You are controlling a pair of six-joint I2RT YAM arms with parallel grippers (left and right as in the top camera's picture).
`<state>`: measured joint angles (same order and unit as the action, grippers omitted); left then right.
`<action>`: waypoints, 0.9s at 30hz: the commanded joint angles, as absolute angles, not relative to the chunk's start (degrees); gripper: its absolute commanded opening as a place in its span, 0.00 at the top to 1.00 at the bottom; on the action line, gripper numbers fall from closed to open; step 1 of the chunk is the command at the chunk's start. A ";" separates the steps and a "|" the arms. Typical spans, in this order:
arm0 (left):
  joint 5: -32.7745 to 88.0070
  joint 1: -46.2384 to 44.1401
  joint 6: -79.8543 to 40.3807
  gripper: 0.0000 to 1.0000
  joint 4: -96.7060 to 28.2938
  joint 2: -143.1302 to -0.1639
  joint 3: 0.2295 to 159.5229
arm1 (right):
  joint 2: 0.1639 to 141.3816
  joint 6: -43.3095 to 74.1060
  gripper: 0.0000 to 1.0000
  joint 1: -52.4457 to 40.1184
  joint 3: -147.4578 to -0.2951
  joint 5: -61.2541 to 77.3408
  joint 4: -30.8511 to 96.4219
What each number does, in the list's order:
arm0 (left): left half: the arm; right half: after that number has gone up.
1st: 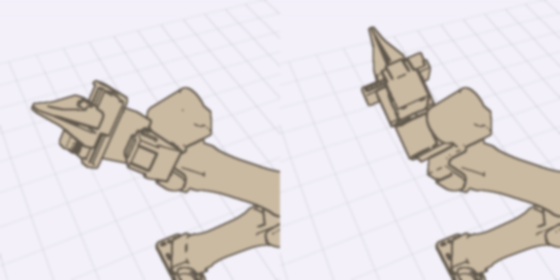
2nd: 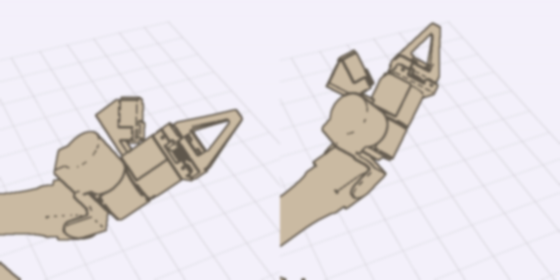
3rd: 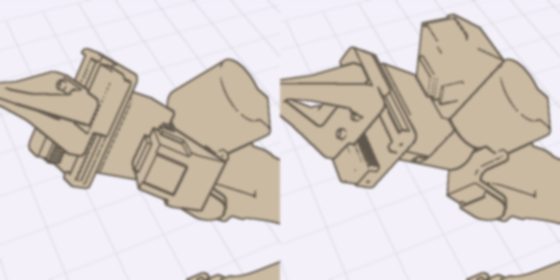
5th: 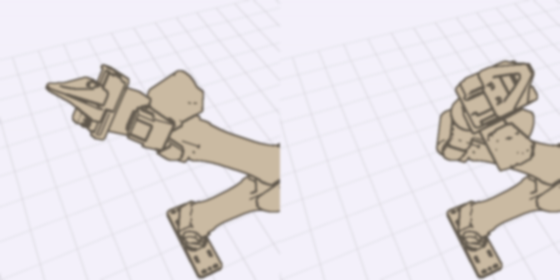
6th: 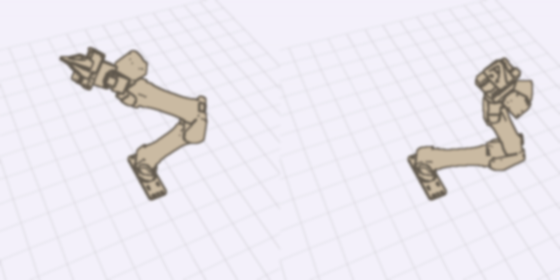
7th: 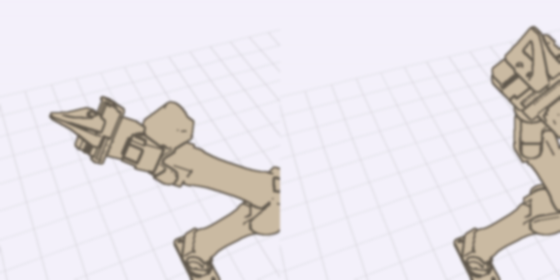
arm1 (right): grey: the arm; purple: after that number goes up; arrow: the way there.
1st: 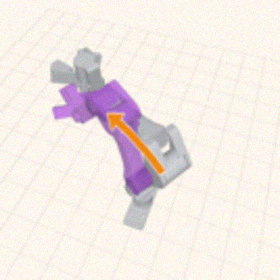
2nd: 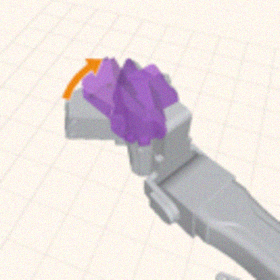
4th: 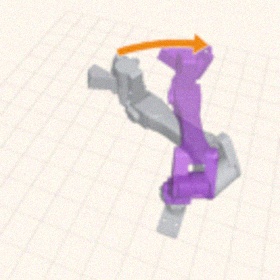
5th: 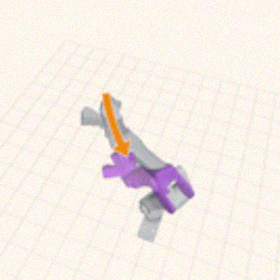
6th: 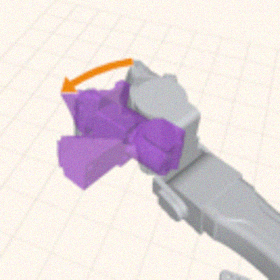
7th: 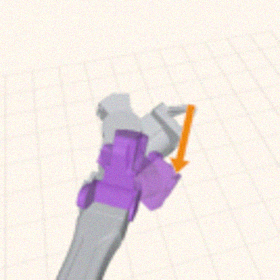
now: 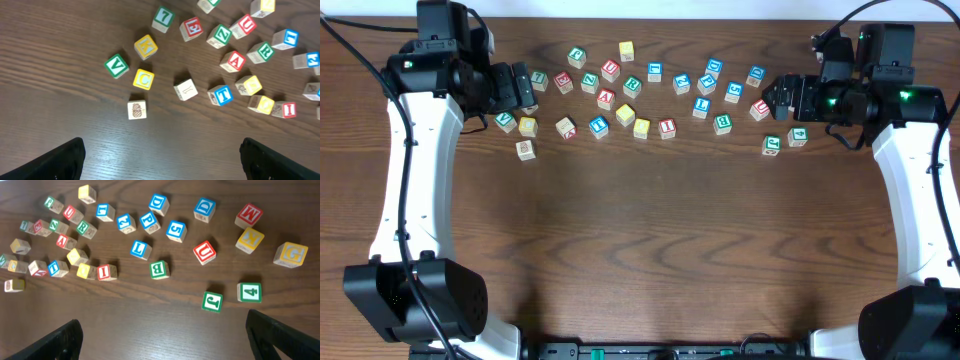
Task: Spell out CORL
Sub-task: 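Raise both arms and move them forward over the block cluster, then lower the left gripper onto the yellow C block and grasp it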
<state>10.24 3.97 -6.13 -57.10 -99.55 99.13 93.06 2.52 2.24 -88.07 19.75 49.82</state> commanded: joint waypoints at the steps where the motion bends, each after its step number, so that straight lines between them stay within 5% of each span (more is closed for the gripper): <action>1: 11.60 3.88 -5.85 0.02 -57.04 -99.61 100.73 | 92.95 2.48 0.01 2.52 -89.36 20.51 50.41; 17: 9.69 3.75 -5.45 0.00 -56.60 -102.06 100.57 | 92.95 2.50 0.01 2.52 -89.36 20.51 51.24; 27: 3.33 0.64 -4.29 0.23 -54.87 -109.97 100.57 | 92.95 2.50 0.01 2.52 -89.34 20.51 53.15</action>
<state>7.05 1.72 -4.80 -54.92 -108.51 99.15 93.06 2.52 2.24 -88.07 19.77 52.88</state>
